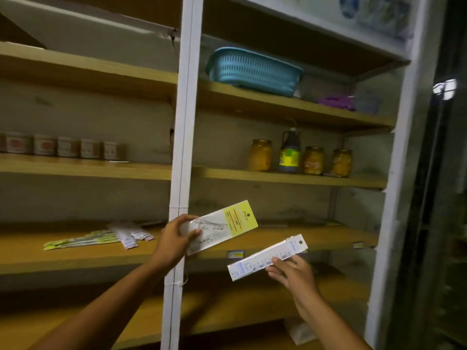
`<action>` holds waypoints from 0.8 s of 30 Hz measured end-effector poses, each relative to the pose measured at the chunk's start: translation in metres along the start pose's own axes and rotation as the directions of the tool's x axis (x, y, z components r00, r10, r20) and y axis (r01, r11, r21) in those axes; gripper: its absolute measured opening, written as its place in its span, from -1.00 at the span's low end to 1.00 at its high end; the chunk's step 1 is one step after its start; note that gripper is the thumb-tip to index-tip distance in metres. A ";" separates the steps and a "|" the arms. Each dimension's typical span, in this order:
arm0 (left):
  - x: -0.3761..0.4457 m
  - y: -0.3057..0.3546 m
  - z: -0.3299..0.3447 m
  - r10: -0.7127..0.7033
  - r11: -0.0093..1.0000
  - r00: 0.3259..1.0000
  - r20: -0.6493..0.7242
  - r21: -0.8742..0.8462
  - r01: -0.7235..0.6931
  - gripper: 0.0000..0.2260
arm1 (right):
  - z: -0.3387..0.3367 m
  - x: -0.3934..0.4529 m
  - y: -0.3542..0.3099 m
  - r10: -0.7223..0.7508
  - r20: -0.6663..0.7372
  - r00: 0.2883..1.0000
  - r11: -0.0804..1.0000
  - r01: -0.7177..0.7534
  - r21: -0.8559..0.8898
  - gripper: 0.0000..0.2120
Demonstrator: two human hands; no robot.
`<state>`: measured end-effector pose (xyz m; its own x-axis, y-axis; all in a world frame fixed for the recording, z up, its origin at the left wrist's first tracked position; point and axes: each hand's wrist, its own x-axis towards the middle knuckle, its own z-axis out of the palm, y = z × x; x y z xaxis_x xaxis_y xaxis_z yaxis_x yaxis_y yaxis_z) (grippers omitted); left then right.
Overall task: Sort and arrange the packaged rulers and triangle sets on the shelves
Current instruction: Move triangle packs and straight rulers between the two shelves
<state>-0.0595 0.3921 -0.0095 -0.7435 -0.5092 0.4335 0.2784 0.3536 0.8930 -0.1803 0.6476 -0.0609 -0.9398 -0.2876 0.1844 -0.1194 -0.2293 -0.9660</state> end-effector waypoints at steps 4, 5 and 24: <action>0.027 -0.008 0.046 0.013 1.000 0.998 0.061 -0.022 -0.011 -0.74 | -0.037 0.024 0.003 0.004 -0.061 0.998 1.000 -0.004 -0.003 -0.75; 0.036 -0.011 0.057 0.031 0.999 0.997 0.070 -0.017 -0.030 -0.74 | -0.046 0.031 0.004 0.006 -0.074 0.997 1.000 -0.006 -0.006 -0.74; 0.211 -0.037 0.200 0.109 0.994 0.989 0.098 -0.032 -0.107 -0.77 | -0.145 0.221 0.003 -0.001 -0.199 0.980 1.000 0.005 0.024 -0.72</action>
<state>-0.3485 0.4287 0.0246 -0.7647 -0.3879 0.5145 0.3753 0.3810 0.8450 -0.4344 0.7187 -0.0491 -0.9846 -0.0970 0.1453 -0.1168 -0.2531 -0.9604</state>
